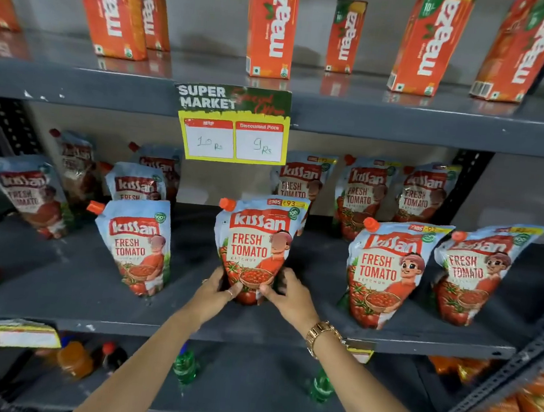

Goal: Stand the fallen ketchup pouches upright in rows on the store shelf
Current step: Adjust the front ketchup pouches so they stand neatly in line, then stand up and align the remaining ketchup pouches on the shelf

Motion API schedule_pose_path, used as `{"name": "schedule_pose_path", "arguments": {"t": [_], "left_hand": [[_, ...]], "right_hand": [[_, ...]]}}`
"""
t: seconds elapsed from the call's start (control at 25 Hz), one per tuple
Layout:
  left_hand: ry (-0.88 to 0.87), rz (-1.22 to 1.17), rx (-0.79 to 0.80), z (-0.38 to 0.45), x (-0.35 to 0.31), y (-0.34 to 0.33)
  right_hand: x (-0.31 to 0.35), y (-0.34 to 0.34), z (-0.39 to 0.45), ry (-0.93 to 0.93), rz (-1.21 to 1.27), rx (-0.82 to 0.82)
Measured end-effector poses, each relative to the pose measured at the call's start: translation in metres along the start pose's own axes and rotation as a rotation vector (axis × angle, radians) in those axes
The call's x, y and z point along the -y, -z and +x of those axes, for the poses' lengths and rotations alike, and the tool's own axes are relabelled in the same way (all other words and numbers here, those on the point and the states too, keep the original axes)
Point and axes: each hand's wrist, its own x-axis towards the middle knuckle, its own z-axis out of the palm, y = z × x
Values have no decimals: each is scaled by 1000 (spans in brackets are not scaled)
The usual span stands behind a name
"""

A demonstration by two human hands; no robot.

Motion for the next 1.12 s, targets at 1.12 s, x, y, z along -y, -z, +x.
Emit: {"name": "schedule_pose_path", "arguments": {"t": [1.12], "left_hand": [[-43,-85,-460,-46,-8,1]], "right_hand": [[3,-12,-51,407,39,-501]]}}
